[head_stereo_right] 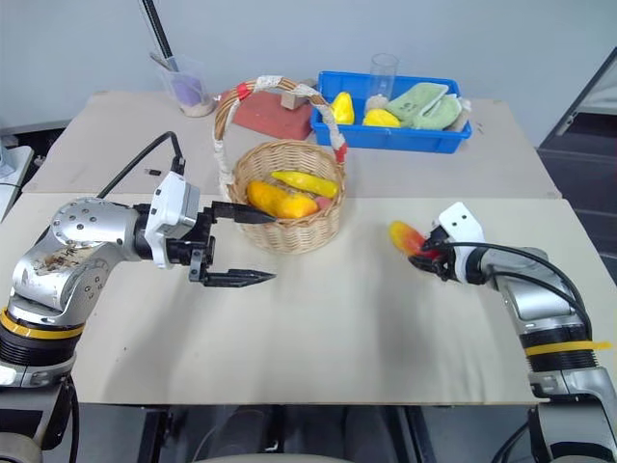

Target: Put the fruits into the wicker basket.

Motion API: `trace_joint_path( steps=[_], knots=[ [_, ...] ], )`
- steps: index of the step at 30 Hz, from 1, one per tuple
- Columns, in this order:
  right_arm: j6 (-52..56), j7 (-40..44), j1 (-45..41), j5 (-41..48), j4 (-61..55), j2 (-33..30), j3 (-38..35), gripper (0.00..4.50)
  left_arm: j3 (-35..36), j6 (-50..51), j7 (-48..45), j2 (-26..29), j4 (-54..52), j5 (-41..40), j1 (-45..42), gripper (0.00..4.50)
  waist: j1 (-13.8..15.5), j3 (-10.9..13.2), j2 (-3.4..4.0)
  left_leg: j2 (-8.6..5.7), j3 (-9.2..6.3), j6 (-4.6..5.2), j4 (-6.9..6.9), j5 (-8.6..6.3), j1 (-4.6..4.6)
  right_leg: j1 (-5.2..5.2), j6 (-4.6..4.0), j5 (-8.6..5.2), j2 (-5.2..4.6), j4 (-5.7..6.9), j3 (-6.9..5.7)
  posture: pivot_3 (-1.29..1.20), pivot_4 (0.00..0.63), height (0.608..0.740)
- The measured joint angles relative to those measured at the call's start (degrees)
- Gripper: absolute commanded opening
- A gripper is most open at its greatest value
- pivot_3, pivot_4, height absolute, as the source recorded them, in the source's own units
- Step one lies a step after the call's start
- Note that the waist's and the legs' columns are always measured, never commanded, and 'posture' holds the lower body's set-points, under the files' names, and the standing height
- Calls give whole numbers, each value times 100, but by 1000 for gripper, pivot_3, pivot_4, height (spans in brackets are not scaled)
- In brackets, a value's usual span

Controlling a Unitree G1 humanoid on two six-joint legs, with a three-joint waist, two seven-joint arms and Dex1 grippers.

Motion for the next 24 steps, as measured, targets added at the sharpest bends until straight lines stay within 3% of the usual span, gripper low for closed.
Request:
trace_joint_path(
  steps=[5,9,12,15,18,24],
  knots=[
    [92,156,1,-1,-240,-2,-19,1513,350,52,-19,124,-160,-232,375,4500,-17,1,2,1,0,0,-1,0,-2,-6,0,0,0,2,1,0,150,740],
    [685,533,-27,493,-1458,-195,-95,1511,842,135,-34,393,-324,-539,696,4500,-32,3,5,4,-1,0,-2,0,-6,-18,0,0,0,11,3,0,150,740],
    [1539,618,-582,1276,-2698,-114,-275,1510,1419,305,88,620,-366,-675,1202,4500,-110,4,8,11,-4,0,-8,0,-6,-29,-1,0,2,14,1,0,150,740],
    [1935,376,-1301,1618,-3090,351,-273,1510,1695,395,260,663,-529,-786,1536,4500,-95,4,5,8,-6,0,-10,-1,1,-26,-2,0,-2,10,-5,0,150,740],
    [1958,142,-1783,1523,-2732,860,53,1510,1854,483,433,685,-646,-823,1681,4500,-28,3,4,-1,-4,-2,-9,0,-3,-28,-2,0,-11,11,-8,0,150,740],
    [1034,-160,-2747,664,-780,2002,907,1510,1902,579,769,685,-908,-1018,1639,4500,-40,3,4,-3,2,-24,-15,13,-22,-64,-4,1,-8,34,-6,0,150,740]
  ],
)
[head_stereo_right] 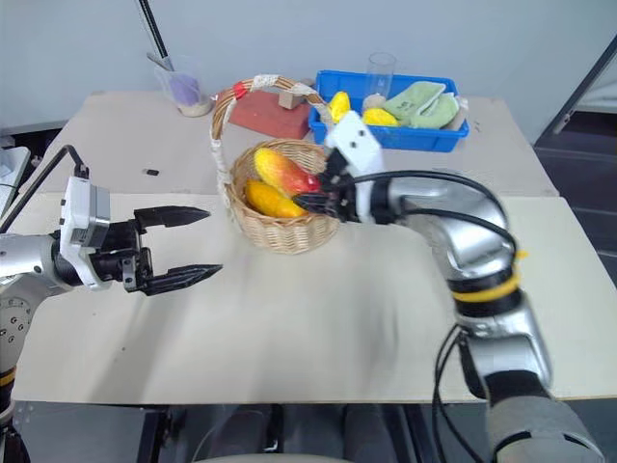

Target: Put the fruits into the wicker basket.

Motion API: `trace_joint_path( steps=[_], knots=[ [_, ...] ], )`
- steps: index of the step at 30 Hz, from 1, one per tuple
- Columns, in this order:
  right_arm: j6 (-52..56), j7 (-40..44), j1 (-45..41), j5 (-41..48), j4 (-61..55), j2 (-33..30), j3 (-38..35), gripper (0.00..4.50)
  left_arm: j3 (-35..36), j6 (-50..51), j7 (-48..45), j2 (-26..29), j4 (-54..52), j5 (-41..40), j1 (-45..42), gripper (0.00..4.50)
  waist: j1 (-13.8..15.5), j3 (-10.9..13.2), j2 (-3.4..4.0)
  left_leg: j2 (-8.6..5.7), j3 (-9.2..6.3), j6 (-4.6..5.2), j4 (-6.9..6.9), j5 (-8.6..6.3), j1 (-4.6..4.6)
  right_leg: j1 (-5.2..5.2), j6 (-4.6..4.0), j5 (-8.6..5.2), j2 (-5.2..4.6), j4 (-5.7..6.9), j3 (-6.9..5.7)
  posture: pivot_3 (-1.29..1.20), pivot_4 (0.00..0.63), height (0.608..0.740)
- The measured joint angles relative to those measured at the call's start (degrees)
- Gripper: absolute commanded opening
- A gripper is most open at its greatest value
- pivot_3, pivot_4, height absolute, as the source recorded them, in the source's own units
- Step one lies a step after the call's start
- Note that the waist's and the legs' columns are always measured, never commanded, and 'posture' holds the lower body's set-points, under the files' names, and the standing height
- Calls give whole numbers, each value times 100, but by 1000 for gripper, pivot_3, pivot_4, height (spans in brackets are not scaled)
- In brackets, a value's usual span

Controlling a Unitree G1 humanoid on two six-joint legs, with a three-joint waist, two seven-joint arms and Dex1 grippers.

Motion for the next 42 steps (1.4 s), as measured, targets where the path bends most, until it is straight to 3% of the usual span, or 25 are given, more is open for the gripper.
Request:
trace_joint_path(
  steps=[2,8,13,19,24,27,32,40,42],
  knots=[
    [-374,-17,-267,-253,633,219,43,2534,-3,49,99,0,-42,-19,-22,4500,-13,0,0,-1,0,-6,-1,3,-3,-7,0,0,-1,16,0,0,150,740],
    [-933,43,-436,-605,1282,449,56,4463,-11,110,329,-45,-81,-86,-151,4500,-52,1,1,1,0,-5,-1,3,-1,-8,0,0,0,23,-1,0,150,740],
    [-340,339,63,-225,29,40,-183,4463,-78,142,502,-189,-86,-229,-323,4500,-23,1,1,0,-5,-3,1,2,-6,-8,0,0,-3,24,-5,0,150,740],
    [468,626,1297,376,-1791,-1449,-1053,4463,-359,203,452,-246,-131,-286,-389,4500,36,0,0,-1,-6,0,1,0,-12,-1,0,0,-3,4,-5,0,150,740],
    [528,288,2806,12,-2056,-2514,-1826,4463,-815,193,124,-239,-356,-289,-444,4500,49,-1,-2,-1,3,1,1,0,-9,4,0,0,-2,-21,1,0,150,740],
    [481,-137,3462,-323,-1856,-2590,-2160,4463,-1104,186,-133,-228,-358,-234,-512,4500,18,-1,-2,1,9,1,0,0,-4,1,0,0,4,-26,15,0,150,740],
    [329,-641,3863,-663,-1302,-2554,-2357,4463,-1393,191,-534,-208,-343,-233,-719,4500,-34,-1,-2,1,7,2,0,0,0,4,-1,-1,7,-27,17,0,150,740],
    [132,-878,3717,-769,-211,-2217,-2358,4463,-1636,99,-843,-209,-313,-165,-842,4500,-40,-1,-1,0,10,2,1,0,-1,4,-1,-1,6,-29,20,0,150,740],
    [135,-903,3593,-733,51,-2132,-2381,3950,-1649,73,-878,-224,-310,-137,-842,4500,-40,-1,-1,0,10,2,1,0,0,4,-1,-1,7,-29,21,0,150,740]
  ],
)
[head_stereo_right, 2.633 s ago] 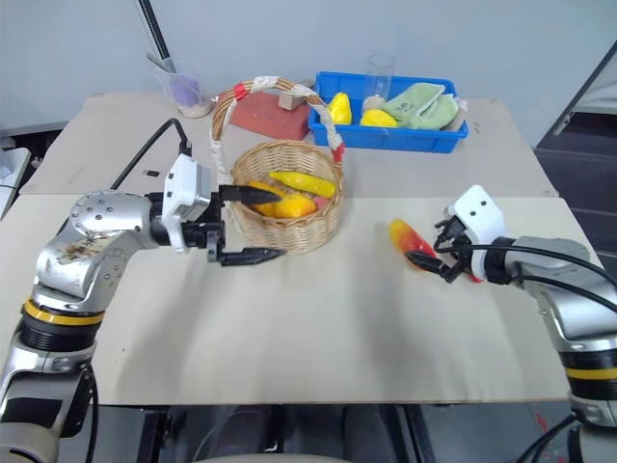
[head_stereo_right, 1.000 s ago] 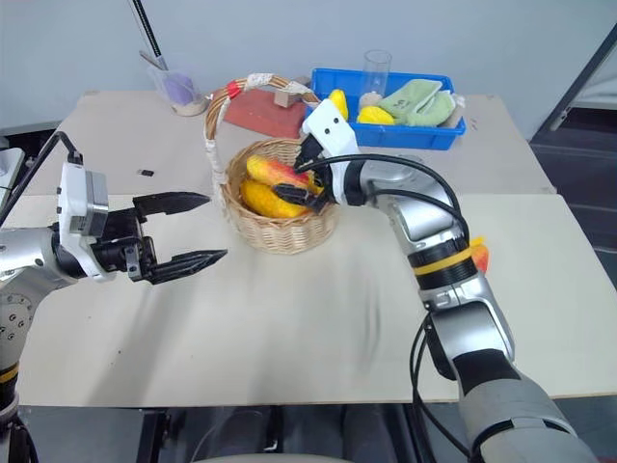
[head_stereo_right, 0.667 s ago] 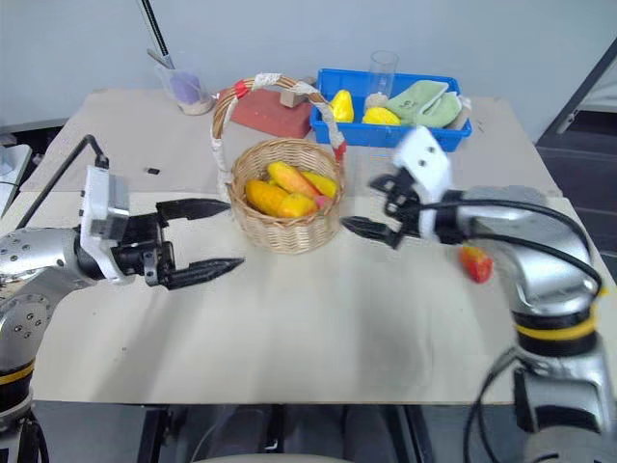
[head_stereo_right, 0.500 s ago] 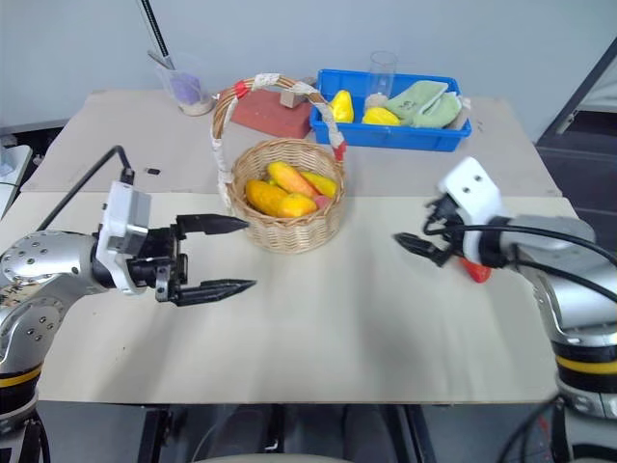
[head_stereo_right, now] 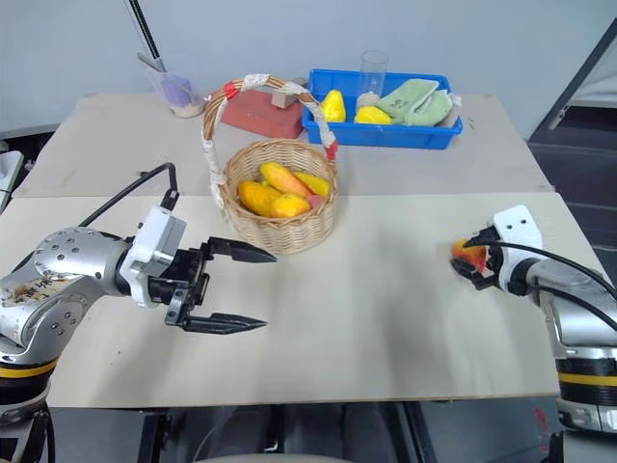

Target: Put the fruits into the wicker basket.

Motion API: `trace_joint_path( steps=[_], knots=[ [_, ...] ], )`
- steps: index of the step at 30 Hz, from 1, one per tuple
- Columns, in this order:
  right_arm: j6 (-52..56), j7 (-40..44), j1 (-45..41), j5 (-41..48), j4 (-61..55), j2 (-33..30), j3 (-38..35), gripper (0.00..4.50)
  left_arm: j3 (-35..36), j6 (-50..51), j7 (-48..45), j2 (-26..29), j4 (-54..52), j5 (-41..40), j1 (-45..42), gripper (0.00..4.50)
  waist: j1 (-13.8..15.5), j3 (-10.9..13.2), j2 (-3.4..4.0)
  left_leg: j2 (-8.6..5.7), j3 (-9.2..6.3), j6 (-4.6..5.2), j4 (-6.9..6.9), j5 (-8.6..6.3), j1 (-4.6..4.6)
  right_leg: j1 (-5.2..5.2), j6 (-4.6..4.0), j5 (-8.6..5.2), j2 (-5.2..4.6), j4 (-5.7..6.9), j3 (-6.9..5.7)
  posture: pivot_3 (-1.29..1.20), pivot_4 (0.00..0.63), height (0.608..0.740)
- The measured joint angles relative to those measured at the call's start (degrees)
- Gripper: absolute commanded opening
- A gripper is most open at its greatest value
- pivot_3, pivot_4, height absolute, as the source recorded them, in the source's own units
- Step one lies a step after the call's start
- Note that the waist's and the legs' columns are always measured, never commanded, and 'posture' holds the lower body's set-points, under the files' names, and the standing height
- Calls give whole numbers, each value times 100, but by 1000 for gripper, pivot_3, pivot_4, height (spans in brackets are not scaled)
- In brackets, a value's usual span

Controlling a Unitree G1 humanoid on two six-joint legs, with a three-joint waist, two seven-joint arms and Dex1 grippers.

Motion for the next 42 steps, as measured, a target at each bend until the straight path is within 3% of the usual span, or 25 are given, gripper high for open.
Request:
trace_joint_path(
  steps=[7,12,16,22,30,31,36,42],
  knots=[
    [4,44,-117,82,217,87,-2,1762,9,-221,-26,-14,27,100,86,4500,17,0,0,0,-1,0,0,0,-2,0,0,0,-2,0,-1,0,150,740],
    [16,363,-163,102,-430,-53,375,1696,392,-218,148,117,62,136,509,4500,-27,2,5,6,-1,0,-2,0,-1,-8,0,0,3,4,2,0,150,740],
    [282,855,-962,534,-1698,-47,856,1696,1008,-186,398,283,40,117,933,4500,-72,5,11,11,-13,3,-3,-2,8,-5,-3,-2,11,7,2,0,150,740],
    [657,893,-2684,1129,-2070,1209,1511,1688,1825,49,877,312,-49,-105,1426,4500,3,5,11,8,-22,4,-4,-4,7,-6,-3,-1,-1,14,-21,0,150,740],
    [-424,407,-3704,390,-39,2885,2493,1688,2171,166,1314,298,-164,-346,1585,4500,38,5,10,-4,-16,-8,-2,3,-6,-10,0,3,-10,28,-25,0,150,740],
    [-649,320,-3836,233,250,2984,2538,2723,2174,166,1357,298,-175,-361,1582,4500,22,5,10,-4,-17,-15,-7,7,-8,-13,-1,3,-9,28,-26,0,150,740],
    [-1341,170,-4047,-107,1062,3233,2536,4446,2183,166,1577,225,-179,-526,1484,4500,-17,5,10,-3,-19,-15,-8,7,-1,-17,-2,4,-8,53,-26,0,150,740],
    [-1132,481,-3708,111,184,3006,2432,4446,2146,152,1969,24,-138,-519,1159,4500,-15,5,11,-2,-22,-14,-7,7,-2,-19,-2,4,-8,58,-27,0,150,740]
  ],
)
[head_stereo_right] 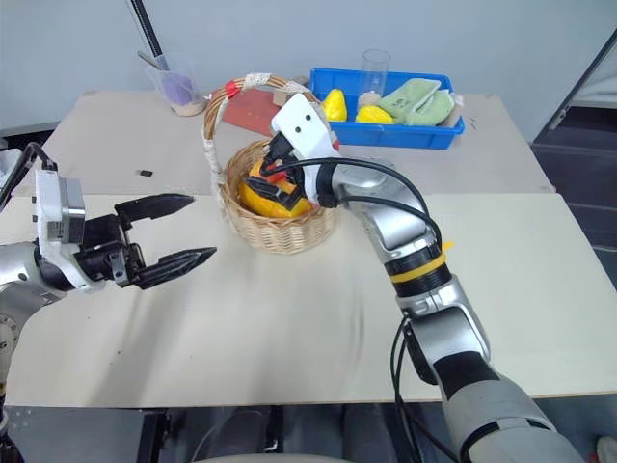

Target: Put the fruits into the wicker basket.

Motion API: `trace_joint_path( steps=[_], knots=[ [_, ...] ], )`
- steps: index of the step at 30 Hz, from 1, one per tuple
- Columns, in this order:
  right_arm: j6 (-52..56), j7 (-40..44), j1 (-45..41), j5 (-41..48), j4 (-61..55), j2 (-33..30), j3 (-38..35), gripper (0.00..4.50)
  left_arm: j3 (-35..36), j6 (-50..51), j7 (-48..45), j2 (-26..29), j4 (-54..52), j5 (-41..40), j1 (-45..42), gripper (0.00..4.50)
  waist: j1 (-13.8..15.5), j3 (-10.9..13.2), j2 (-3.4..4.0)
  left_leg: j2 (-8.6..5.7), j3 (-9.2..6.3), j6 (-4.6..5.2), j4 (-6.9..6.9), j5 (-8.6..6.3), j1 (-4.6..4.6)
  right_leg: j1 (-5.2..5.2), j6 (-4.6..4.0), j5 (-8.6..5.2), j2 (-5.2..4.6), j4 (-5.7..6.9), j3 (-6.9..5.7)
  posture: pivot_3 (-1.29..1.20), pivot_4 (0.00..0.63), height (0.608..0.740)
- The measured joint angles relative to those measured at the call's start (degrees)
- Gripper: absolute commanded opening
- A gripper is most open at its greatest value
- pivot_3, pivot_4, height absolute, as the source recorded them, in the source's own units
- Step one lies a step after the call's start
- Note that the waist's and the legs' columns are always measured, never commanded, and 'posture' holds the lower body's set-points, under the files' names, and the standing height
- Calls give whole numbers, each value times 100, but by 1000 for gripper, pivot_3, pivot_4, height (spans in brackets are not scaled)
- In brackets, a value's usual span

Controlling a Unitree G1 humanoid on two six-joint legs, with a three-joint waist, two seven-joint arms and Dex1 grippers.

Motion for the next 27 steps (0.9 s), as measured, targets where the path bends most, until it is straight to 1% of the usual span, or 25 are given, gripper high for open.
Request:
trace_joint_path(
  steps=[3,5,7,8,11,14,18,23,24,27],
  knots=[
    [311,244,359,234,-780,-440,-185,4446,-58,-9,124,-35,90,56,-76,4500,14,0,0,-2,0,1,1,-1,1,2,0,0,-2,-1,0,0,150,740],
    [547,401,765,405,-1356,-886,-388,4446,-118,-34,156,-46,158,154,-125,4500,36,0,-1,-3,-4,3,1,-2,0,6,0,0,-2,-5,-3,0,150,740],
    [717,411,1074,483,-1662,-1150,-586,4446,-148,-71,174,-48,219,254,-131,4500,24,0,-1,-3,0,4,0,-2,2,7,0,0,-1,-6,1,0,150,740],
    [766,282,1199,471,-1715,-1204,-708,4446,-165,-105,189,-62,247,312,-140,4500,10,0,-1,-2,1,4,0,-2,3,6,0,0,0,-5,2,0,150,740],
    [613,-391,1227,233,-1538,-931,-1038,4446,-273,-147,236,-156,306,430,-273,4500,-59,-1,-2,4,5,4,-3,-2,15,5,-6,-2,9,-2,9,0,150,740],
    [385,-809,1070,61,-1062,-622,-1138,4446,-342,-150,240,-181,377,449,-338,4500,-82,-1,-2,4,4,3,-7,-2,18,4,-9,-3,11,4,9,0,150,740],
    [-93,-1006,708,-114,-92,-219,-1127,4446,-407,-153,227,-204,472,515,-474,4500,-94,-1,-2,0,8,2,-7,-1,14,3,-8,-2,3,0,8,0,150,740],
    [-871,-1183,254,-339,1059,88,-1118,4446,-426,-153,226,-245,506,552,-483,4500,-101,-1,-2,-1,7,1,-7,-1,13,4,-8,-2,1,-2,5,0,150,740],
    [-1008,-1221,204,-366,1262,140,-1123,4208,-427,-154,232,-257,504,553,-481,4500,-104,-1,-2,0,8,1,-7,0,13,4,-8,-2,1,-2,5,0,150,740],
    [-1288,-1297,132,-411,1727,256,-1156,3247,-429,-154,255,-293,492,556,-477,4500,-117,-1,-1,2,7,0,-7,0,13,3,-8,-2,1,0,5,0,150,740]
  ],
)
